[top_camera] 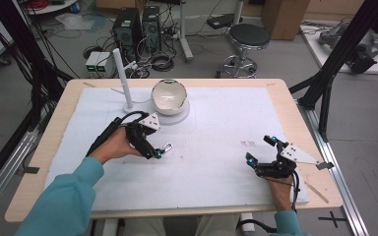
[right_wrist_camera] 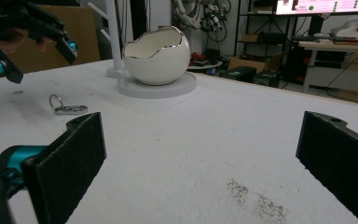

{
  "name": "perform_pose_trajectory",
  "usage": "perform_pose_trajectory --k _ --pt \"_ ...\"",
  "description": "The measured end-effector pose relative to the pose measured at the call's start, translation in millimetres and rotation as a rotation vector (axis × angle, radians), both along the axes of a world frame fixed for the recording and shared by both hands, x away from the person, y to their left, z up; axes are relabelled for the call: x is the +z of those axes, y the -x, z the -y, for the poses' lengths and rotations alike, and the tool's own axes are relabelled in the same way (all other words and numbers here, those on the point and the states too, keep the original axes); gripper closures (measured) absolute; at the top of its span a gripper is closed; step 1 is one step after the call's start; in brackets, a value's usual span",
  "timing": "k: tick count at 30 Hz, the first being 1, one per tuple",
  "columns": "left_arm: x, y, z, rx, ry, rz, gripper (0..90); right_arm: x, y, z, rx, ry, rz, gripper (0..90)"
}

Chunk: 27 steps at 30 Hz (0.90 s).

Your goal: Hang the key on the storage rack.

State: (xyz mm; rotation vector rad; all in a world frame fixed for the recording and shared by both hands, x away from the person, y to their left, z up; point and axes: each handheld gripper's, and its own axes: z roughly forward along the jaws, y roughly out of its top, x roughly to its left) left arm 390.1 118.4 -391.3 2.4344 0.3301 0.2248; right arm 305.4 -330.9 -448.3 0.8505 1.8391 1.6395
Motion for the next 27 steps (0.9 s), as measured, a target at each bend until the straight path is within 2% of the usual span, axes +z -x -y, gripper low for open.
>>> perform_pose_trajectory --k 5,8,12,19,21,22,27 --pt "-7.5 -2.4 3.8 0.007 -0.025 -0.021 11.4 0.0 0.3 0.1 0.0 -0.002 -0.002 0.6" --pt "-11.4 -4.7 4.4 0.007 -0.058 -0.041 15.5 0.0 0.5 0.1 -0.001 -0.003 -0.002 0.6" --pt "-14.9 -6.8 5.1 0.007 -0.08 -0.061 21.1 0.0 0.5 0.1 0.0 -0.005 -0.003 0.6" --pt "-17.1 -7.5 4.8 -0.002 -0.092 -0.091 33.9 0.0 0.7 0.1 -0.002 -0.008 -0.007 0.6" --pt "-17.1 -7.7 4.8 -0.008 -0.098 -0.089 35.1 0.0 0.7 0.2 -0.002 -0.007 -0.007 0.6" --pt "-17.1 -7.6 5.0 -0.011 -0.098 -0.09 39.0 0.0 0.7 0.2 -0.001 -0.008 -0.008 0.6" --pt "-17.3 -7.6 5.0 -0.018 -0.099 -0.104 47.5 0.0 0.7 0.2 -0.002 -0.008 -0.008 0.6"
